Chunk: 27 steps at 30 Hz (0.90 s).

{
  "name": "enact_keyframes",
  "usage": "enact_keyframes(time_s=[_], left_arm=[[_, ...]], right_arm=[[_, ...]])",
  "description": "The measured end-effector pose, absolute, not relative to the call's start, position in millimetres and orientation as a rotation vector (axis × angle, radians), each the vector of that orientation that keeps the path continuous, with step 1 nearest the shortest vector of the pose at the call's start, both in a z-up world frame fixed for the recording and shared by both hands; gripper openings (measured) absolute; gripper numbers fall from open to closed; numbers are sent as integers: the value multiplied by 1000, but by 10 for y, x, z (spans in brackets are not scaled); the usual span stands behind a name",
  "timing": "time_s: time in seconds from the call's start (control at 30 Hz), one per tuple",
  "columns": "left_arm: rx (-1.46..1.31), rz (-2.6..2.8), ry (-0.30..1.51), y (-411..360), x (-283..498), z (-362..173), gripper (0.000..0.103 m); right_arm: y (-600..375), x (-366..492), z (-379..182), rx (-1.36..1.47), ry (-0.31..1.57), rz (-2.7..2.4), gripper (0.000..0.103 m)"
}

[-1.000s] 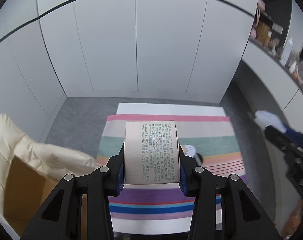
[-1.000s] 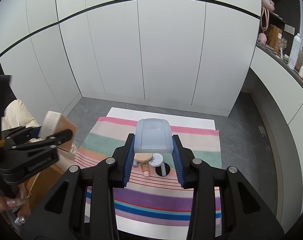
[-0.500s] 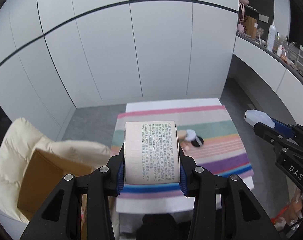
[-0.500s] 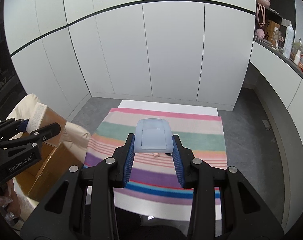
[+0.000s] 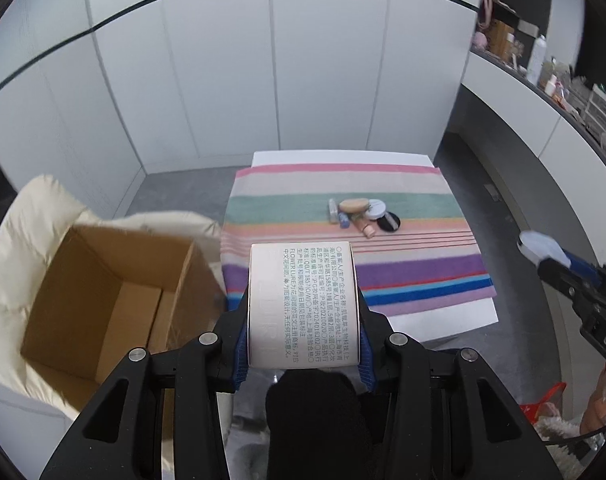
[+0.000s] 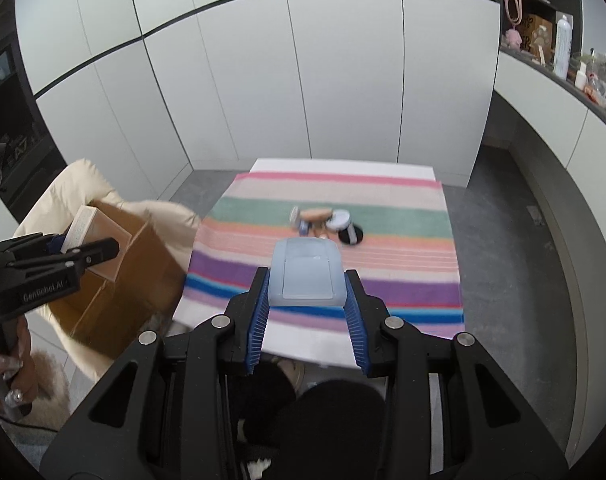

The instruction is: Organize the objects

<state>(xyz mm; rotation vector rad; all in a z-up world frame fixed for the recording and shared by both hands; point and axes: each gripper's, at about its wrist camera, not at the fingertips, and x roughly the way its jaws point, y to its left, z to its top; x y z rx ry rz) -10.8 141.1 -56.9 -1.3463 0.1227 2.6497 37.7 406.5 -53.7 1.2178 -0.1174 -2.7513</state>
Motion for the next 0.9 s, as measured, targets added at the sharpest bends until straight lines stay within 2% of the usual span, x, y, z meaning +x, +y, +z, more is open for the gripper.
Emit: enact_keyframes(time_s=[0.23,0.4,0.9], left_arm=[[-1389,2648,202,1273,253,-746,43],[-1427,2642,160,1126,380,-795,43],[-1467,2636,133,1017,423,-831,43]], right_arm=[[4054,786,-744,1317,-126,-2687,37],[4146,981,-834,1395,-141,-2681,37],[4138,1037,-773,1376,-132,-2713,37]])
